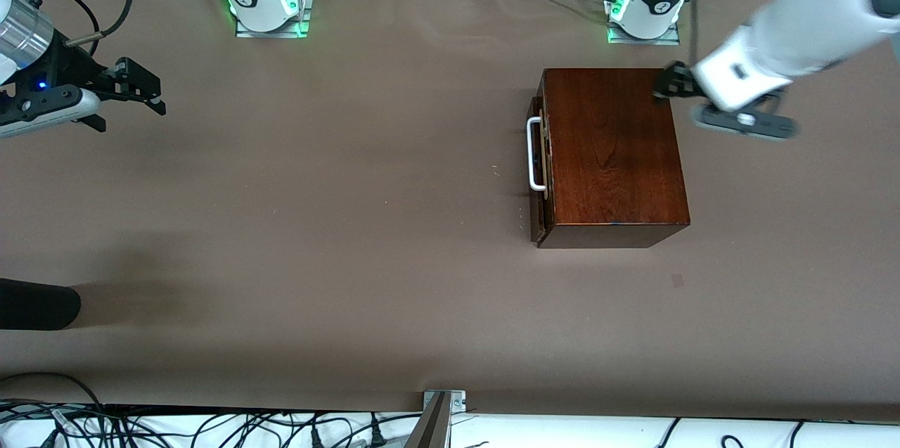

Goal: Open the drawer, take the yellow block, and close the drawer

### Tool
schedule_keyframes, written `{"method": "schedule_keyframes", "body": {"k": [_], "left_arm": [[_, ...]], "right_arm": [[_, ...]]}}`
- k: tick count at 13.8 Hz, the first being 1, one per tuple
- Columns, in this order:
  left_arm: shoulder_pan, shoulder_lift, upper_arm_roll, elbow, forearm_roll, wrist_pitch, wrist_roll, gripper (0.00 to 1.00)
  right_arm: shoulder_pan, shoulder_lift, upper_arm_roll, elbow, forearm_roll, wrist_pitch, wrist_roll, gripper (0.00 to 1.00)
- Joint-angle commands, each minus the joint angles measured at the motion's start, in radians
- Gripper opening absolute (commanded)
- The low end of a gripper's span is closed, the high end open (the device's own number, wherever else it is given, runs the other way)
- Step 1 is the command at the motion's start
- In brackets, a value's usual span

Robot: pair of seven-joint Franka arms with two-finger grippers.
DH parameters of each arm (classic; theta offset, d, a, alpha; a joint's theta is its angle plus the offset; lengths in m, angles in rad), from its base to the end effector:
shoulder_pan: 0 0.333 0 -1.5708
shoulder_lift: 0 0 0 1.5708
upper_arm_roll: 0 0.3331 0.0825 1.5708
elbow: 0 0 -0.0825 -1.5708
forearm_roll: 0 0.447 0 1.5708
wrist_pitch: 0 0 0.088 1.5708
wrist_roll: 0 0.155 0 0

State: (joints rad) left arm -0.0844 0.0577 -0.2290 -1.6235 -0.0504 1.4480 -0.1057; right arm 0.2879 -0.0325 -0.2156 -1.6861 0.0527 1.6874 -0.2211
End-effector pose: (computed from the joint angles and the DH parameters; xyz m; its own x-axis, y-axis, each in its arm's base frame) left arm 0.5733 -0.1917 0.5236 0.9499 -0.2064 -0.2348 -0.2030 -0.9784 0.0386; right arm 0.6153 0.0506 0.5617 0.9581 0.2828 0.0451 0.2849 -0.9572 -0.0508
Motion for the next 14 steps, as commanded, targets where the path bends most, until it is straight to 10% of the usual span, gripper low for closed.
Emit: {"method": "schedule_keyframes", "body": {"k": [1, 14], "left_arm": [[-0.011, 0.068, -0.108, 0.04, 0.003, 0.044, -0.136, 1.0], [-0.236, 0.343, -0.159, -0.002, 0.218, 0.362, -0.531, 1.0]], "right_arm": [[-0.007, 0.008, 0.005, 0.022, -0.004, -0.011, 0.006, 1.0], [-0.007, 0.008, 0.005, 0.022, -0.004, -0.011, 0.005, 1.0]]}}
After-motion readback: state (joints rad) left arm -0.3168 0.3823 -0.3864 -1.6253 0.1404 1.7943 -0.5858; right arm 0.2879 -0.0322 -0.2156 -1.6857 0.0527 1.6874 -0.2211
